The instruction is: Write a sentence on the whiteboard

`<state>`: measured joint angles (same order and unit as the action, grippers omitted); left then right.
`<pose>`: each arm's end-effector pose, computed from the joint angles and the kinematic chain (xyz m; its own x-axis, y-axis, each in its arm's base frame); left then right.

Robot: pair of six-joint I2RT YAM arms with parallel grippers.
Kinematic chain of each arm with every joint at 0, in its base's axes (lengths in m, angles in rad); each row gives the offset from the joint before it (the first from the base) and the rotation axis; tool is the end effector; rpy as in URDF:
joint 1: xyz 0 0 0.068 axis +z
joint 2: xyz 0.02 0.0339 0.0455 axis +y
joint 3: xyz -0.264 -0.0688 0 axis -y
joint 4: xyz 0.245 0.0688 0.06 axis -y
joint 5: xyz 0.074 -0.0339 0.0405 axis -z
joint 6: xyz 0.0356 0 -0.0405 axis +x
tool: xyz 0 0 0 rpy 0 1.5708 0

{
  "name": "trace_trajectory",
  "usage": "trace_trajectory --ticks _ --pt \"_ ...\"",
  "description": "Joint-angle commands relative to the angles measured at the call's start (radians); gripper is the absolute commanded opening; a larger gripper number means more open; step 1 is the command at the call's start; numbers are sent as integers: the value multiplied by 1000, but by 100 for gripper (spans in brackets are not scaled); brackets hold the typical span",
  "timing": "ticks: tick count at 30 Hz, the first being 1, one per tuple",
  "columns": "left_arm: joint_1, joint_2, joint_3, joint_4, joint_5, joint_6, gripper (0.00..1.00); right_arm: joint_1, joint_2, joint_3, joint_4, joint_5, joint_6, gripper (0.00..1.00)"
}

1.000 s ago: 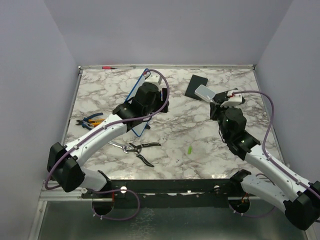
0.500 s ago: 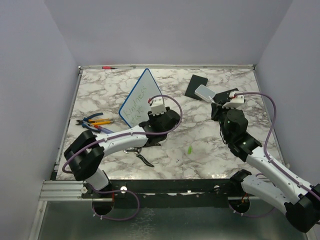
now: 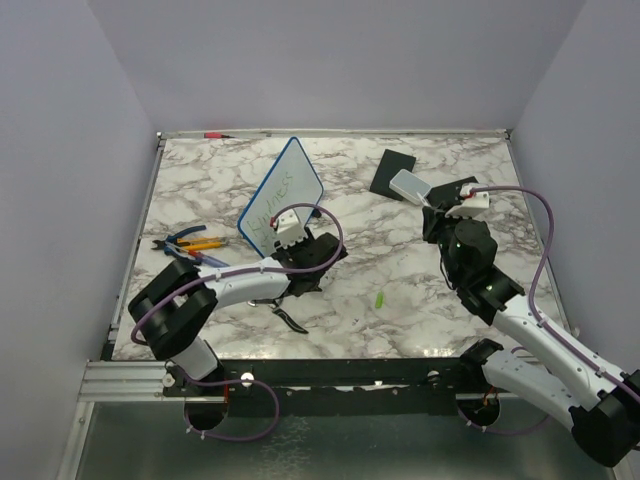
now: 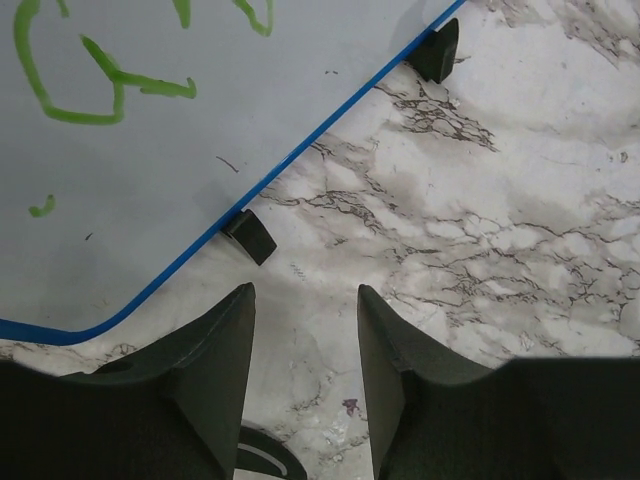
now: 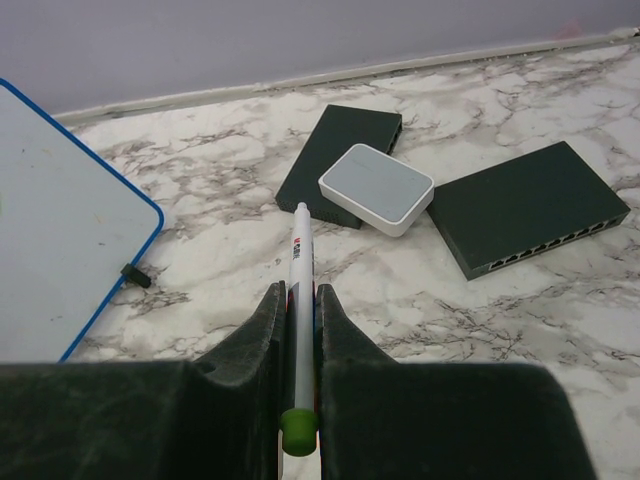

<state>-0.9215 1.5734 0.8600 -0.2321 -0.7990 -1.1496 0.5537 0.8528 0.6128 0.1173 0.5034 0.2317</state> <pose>0.2036 -0.2260 0.1824 -0.4759 -0.4257 -0.7696 -0.3240 0.8984 -0.2966 0.1817 0.0921 0.2995 -0.1136 0.1663 -0.9795 -0.0280 0.9850 0.1704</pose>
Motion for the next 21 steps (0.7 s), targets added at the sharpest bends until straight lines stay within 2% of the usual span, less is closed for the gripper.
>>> trace_trajectory --ticks 1,21 --pt "8 54 7 12 -31 -49 46 -5 -14 -14 -5 -20 10 1" --pt "39 212 41 14 -135 -75 41 -5 -13 -21 7 -61 7 1"
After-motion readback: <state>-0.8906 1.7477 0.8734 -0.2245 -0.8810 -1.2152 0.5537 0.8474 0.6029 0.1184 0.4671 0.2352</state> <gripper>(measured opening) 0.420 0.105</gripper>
